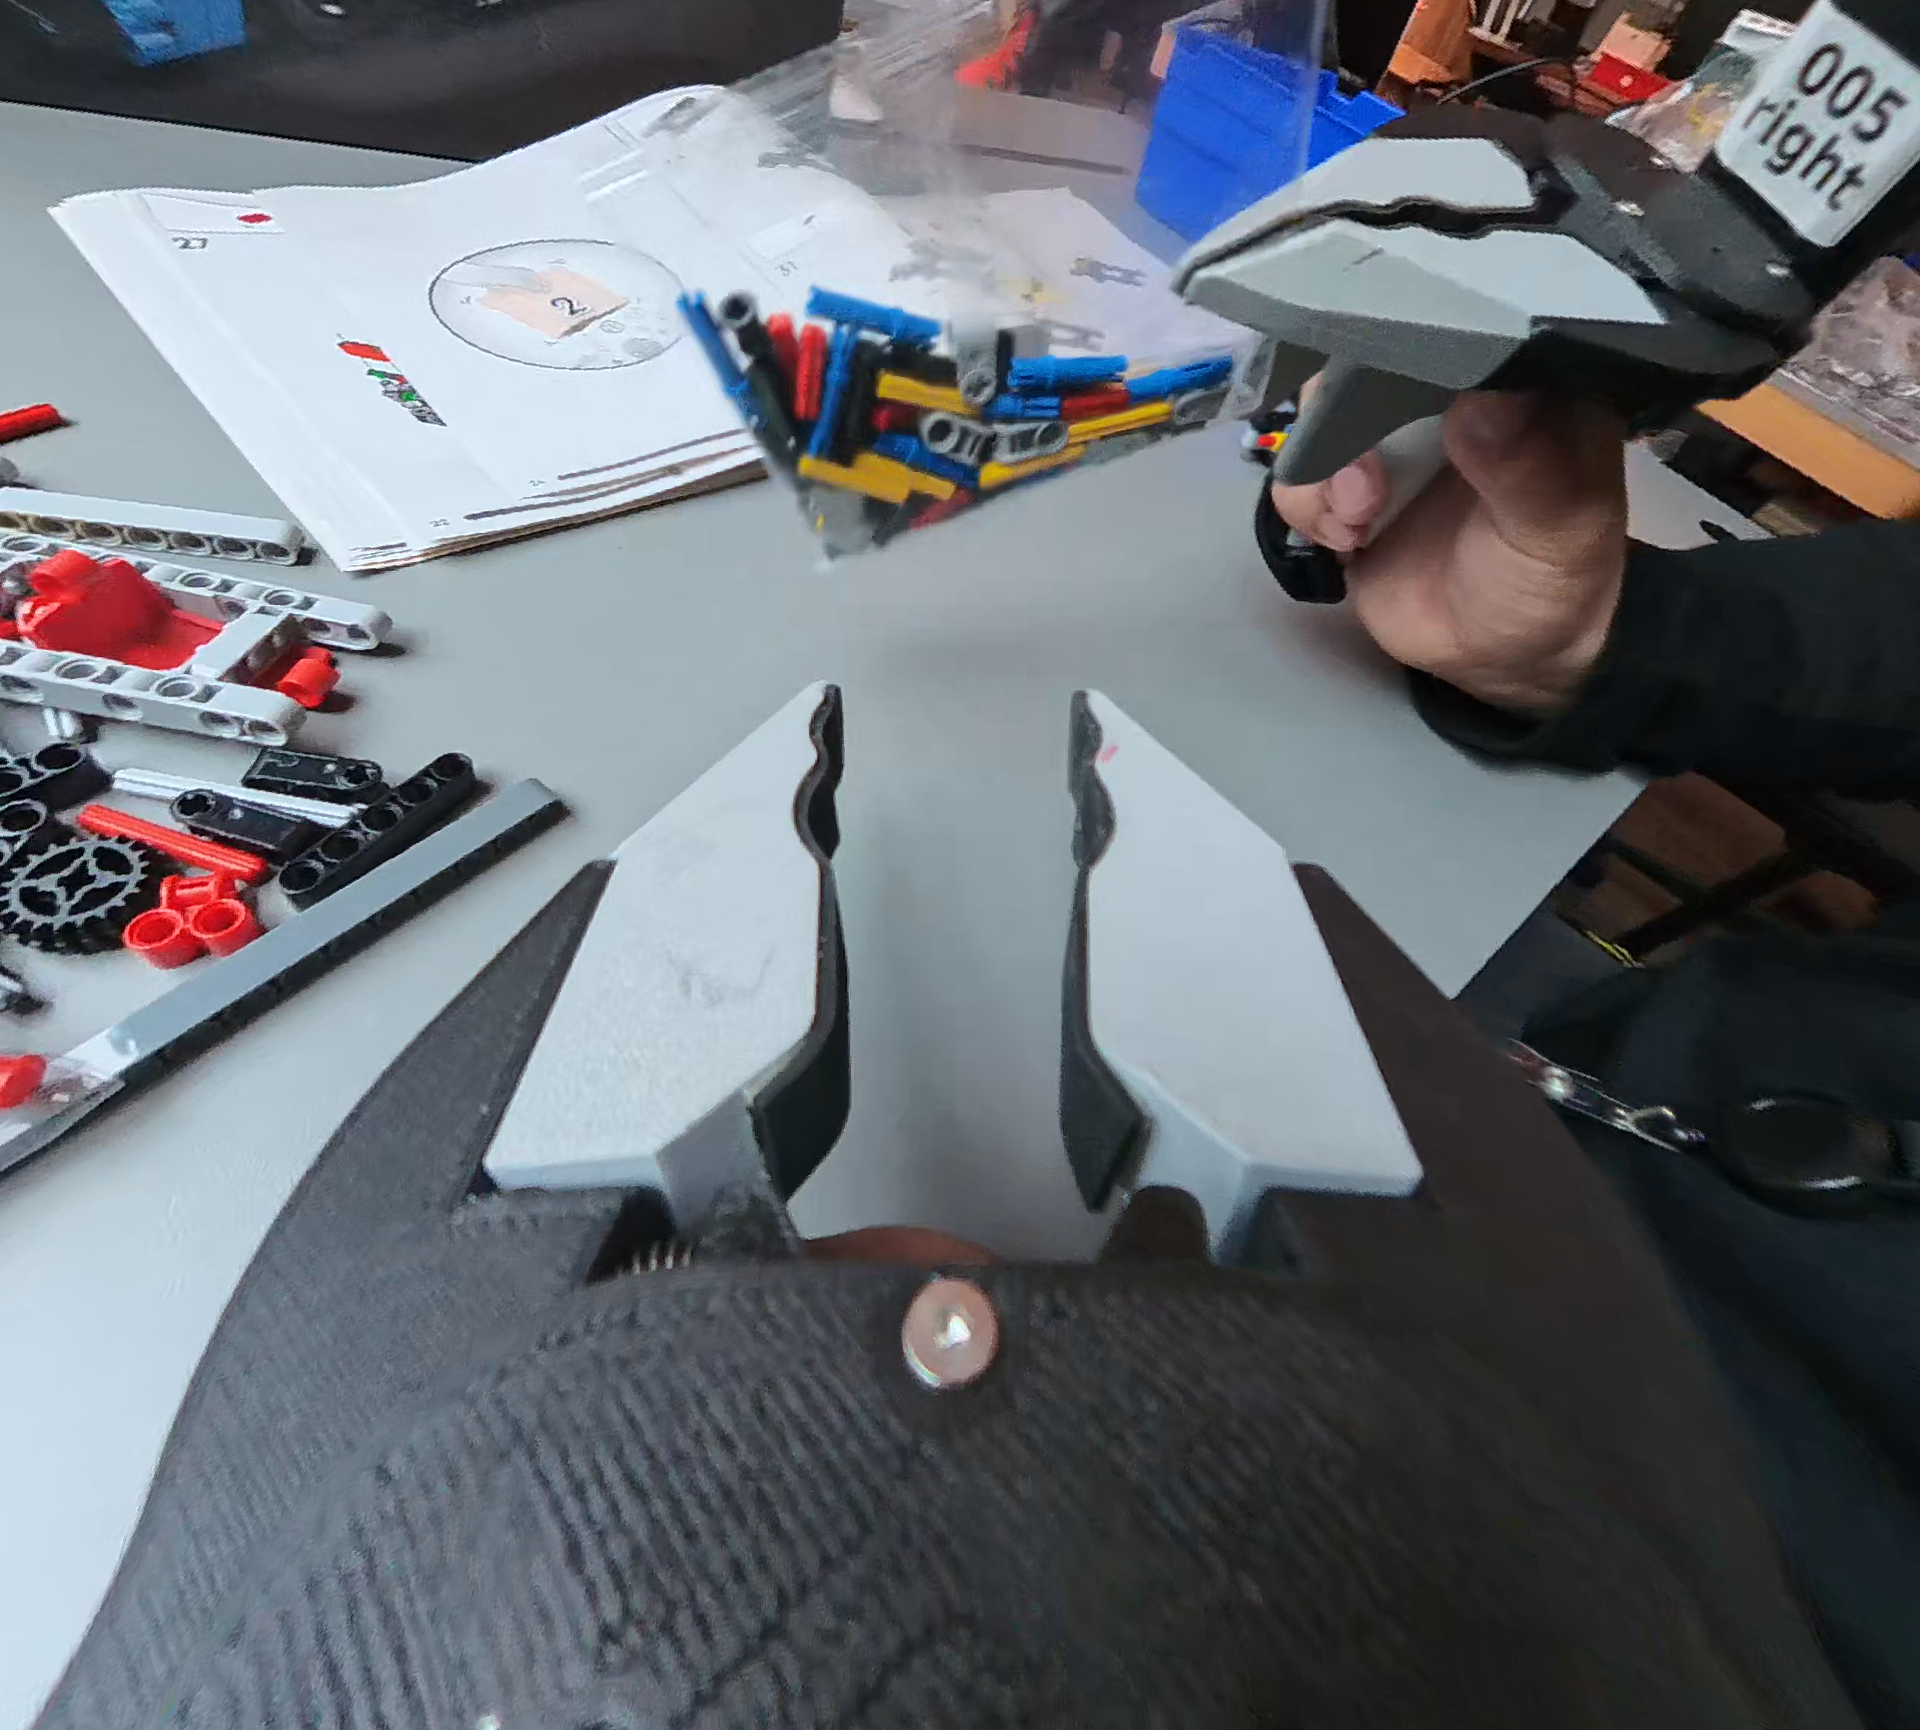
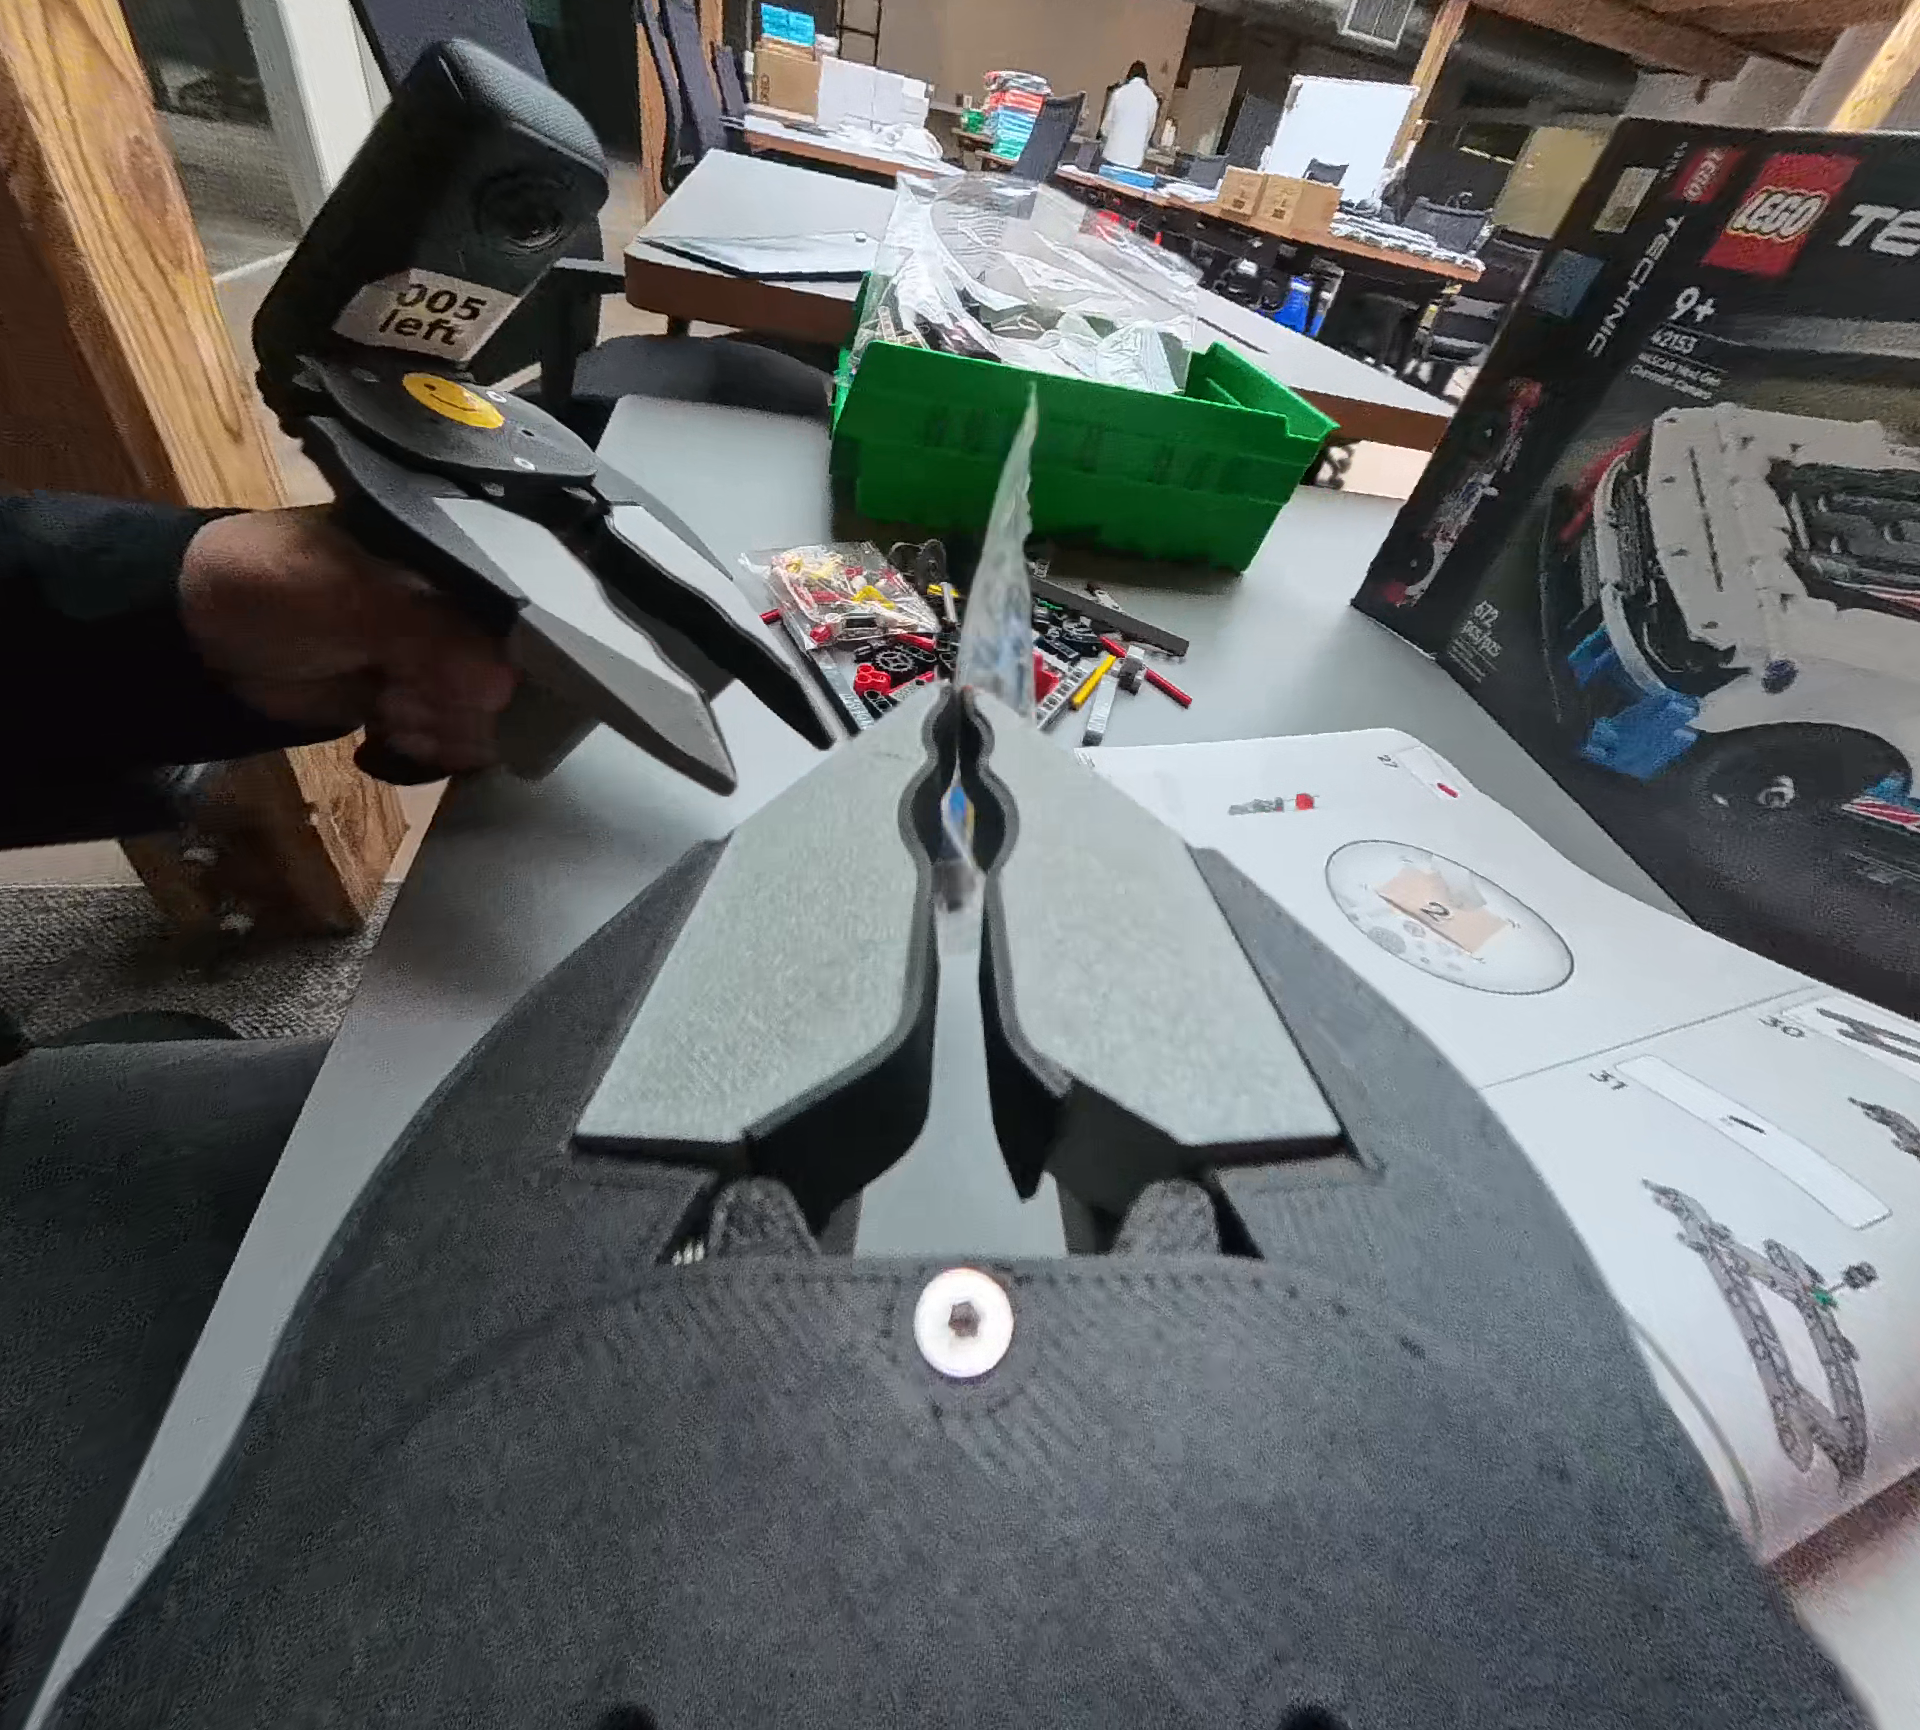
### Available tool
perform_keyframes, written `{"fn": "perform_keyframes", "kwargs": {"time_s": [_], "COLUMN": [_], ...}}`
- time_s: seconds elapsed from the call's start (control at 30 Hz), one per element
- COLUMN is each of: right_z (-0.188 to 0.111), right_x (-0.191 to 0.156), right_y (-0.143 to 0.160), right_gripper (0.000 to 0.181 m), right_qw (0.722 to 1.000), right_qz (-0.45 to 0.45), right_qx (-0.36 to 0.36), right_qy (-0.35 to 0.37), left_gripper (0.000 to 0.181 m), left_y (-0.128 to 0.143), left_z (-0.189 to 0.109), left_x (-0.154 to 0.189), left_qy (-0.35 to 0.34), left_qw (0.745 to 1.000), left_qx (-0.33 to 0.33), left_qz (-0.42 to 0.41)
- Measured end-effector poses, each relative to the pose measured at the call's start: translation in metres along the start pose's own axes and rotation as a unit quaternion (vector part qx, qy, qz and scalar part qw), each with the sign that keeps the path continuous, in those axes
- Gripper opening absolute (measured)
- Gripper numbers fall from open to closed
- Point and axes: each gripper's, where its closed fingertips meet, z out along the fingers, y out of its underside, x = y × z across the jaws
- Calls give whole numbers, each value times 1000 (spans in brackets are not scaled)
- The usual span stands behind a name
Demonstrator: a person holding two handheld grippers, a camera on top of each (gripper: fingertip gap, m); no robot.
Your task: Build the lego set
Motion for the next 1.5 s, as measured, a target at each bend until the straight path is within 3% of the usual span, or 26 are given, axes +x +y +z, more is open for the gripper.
{"fn": "perform_keyframes", "kwargs": {"time_s": [0.07,0.27,0.43,0.8,1.03,1.17,1.37,1.5], "right_z": [-4,2,2,-1,-3,-3,-2,0], "right_x": [-3,-41,-64,-77,-84,-83,-80,-84], "right_y": [0,17,20,38,48,53,54,62], "right_gripper": [0,0,0,0,10,4,1,2], "right_qw": [1000,992,984,966,956,957,961,957], "right_qz": [12,26,-7,-13,-18,-37,-69,-92], "right_qx": [4,-35,-45,-71,-94,-108,-112,-130], "right_qy": [-13,-120,-175,-248,-278,-267,-244,-244], "left_gripper": [38,52,59,66,34,22,54,64], "left_y": [-1,-4,-12,9,9,8,14,7], "left_z": [0,3,2,12,9,8,-5,-16], "left_x": [-2,4,19,21,30,30,40,42], "left_qy": [-10,-3,67,110,145,150,195,213], "left_qw": [1000,1000,996,988,984,984,977,973], "left_qx": [3,9,24,-89,-87,-83,-85,-60], "left_qz": [1,-8,-46,61,59,39,-28,-71]}}
